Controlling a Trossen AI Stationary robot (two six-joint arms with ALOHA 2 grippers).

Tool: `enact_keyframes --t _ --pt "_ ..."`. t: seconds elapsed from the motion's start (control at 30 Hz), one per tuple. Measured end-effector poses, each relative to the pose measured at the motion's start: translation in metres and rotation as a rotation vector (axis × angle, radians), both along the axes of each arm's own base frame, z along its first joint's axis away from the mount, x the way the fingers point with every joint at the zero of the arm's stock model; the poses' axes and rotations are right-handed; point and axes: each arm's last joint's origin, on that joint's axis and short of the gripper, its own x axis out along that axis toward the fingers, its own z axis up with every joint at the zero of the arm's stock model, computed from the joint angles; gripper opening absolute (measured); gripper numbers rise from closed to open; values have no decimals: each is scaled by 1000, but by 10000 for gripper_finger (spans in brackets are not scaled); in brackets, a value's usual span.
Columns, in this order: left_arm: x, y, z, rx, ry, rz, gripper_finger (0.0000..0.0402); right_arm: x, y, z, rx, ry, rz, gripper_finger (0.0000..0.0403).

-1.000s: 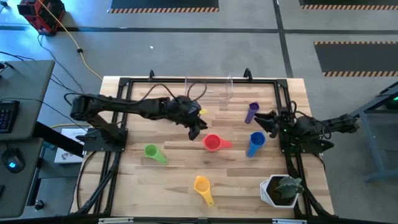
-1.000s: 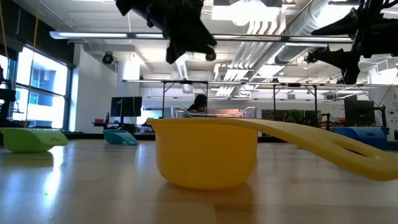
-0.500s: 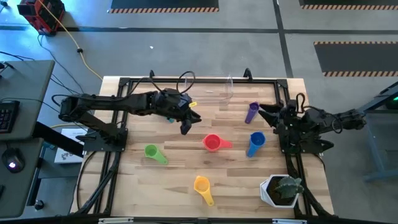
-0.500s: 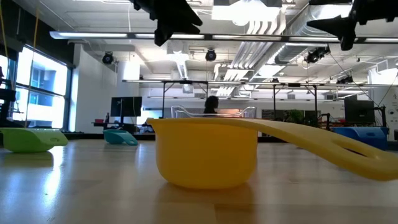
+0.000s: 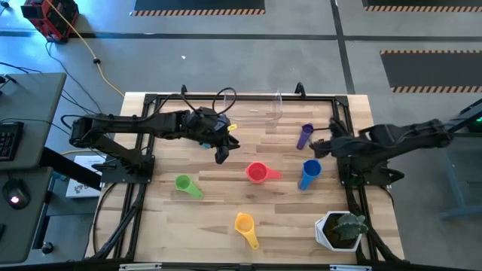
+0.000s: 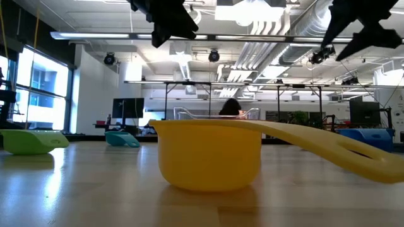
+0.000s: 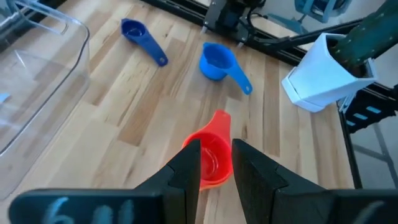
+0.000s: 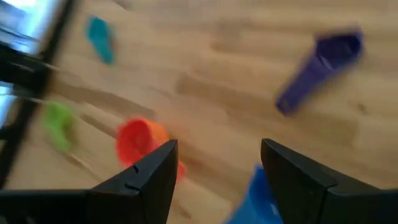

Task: Nest measuring cups in basket
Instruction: Stack the blue measuring cup on top of the red measuring cup

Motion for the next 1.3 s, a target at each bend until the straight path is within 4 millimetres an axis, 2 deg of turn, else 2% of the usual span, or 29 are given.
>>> enact_keyframes --t 0.17,0.47,0.77,1.0,1.3 --pt "0 0 0 26 -1 -17 81 17 7 -13 135 141 -53 222" --pt "0 0 0 61 0 -41 81 46 18 -40 245 323 -90 222" --pt "0 1 0 62 1 -38 81 70 24 -63 241 411 -99 222" --pt "-3 0 0 59 21 -39 81 84 26 -85 222 502 -182 222" --pt "-13 -1 -2 68 96 -56 81 101 17 -115 194 618 -279 222"
